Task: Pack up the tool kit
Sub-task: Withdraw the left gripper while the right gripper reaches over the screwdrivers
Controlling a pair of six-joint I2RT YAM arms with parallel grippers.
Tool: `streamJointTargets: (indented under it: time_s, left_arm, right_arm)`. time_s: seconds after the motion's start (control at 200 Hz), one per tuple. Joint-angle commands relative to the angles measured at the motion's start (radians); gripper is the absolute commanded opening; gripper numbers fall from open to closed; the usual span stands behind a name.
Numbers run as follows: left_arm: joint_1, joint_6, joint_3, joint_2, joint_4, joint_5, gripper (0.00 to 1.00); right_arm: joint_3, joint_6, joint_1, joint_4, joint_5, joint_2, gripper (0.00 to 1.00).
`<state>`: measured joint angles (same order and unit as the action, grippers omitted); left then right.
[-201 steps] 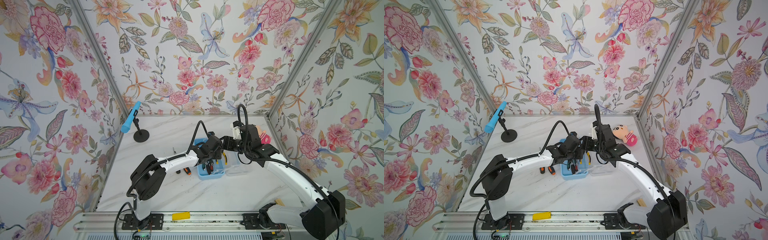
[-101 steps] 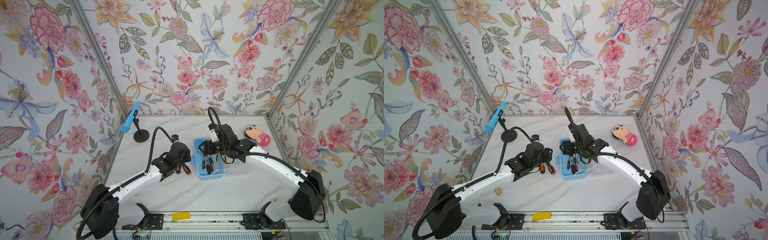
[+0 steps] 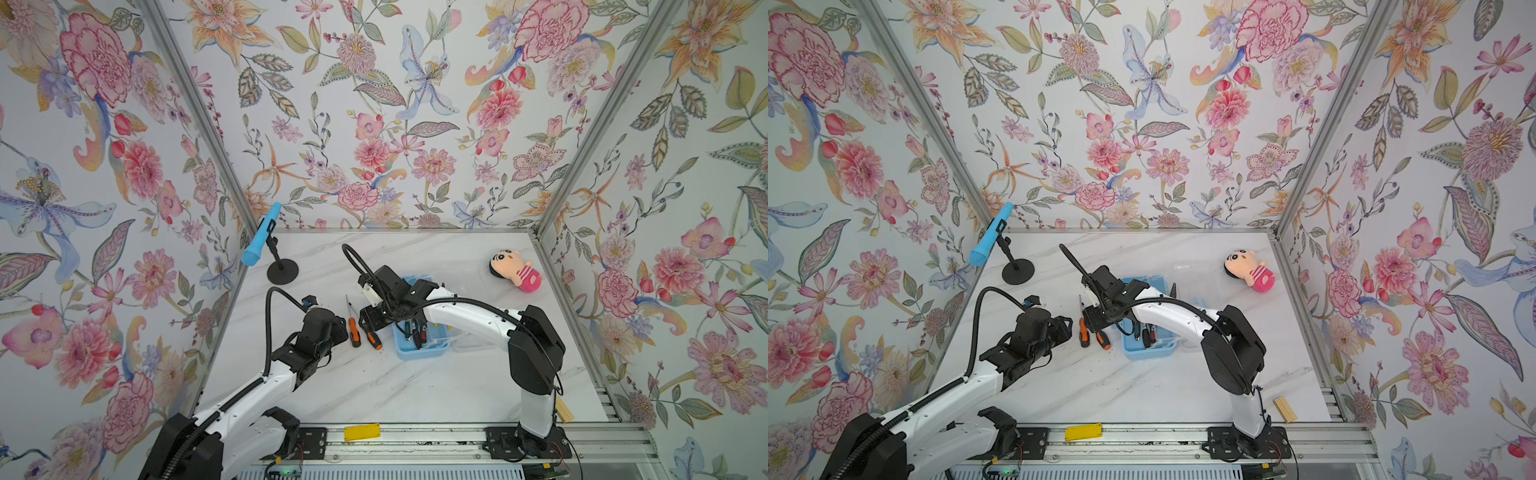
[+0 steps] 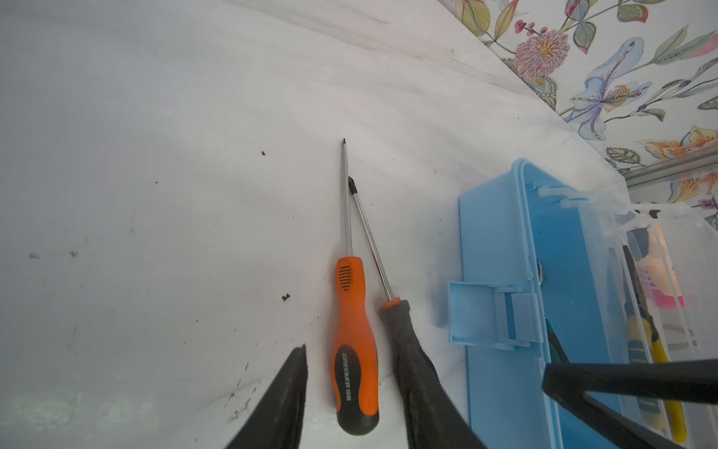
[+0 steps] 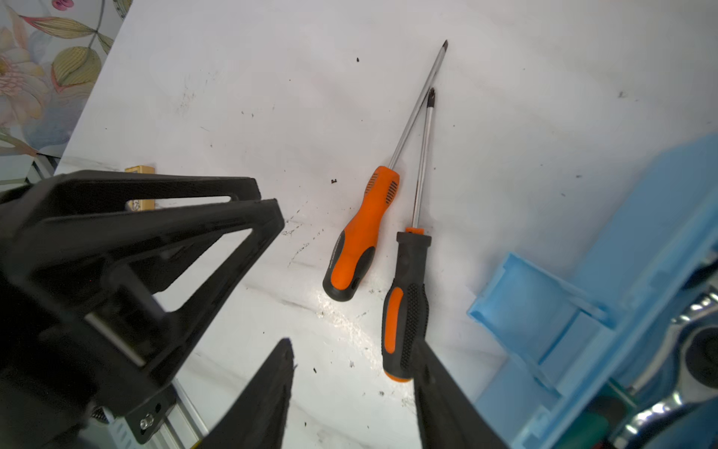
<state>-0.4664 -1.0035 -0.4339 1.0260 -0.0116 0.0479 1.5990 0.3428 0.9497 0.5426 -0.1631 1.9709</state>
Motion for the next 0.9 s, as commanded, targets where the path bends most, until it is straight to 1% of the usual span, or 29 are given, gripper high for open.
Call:
streamJointTargets:
  time_s: [0.0,0.26,0.355,0.721,0.891]
  left_arm:
    - [0.027,0.014,0.026,-0.005,0.056,-0.045,0.43]
    - [0.075,0.036,0.042,0.036,0.103,-0.071,0.42]
    - [0.088,0.037,0.049,0.046,0.119,-0.085,0.41]
    - [0.106,0.043,0.057,0.074,0.150,-0.098,0.39]
    - [0.111,0.043,0.066,0.065,0.150,-0.098,0.39]
  right_arm:
    - [0.063,-0.039,0.000,0.075,0.035,0.057,0.51]
    - [0.152,-0.067,0.001,0.117,0.070,0.180,0.52]
    - [0.173,-0.073,0.001,0.131,0.112,0.213,0.52]
    - [0.232,-0.094,0.014,0.150,0.164,0.308,0.51]
    - [0.265,-0.098,0.023,0.173,0.214,0.337,0.50]
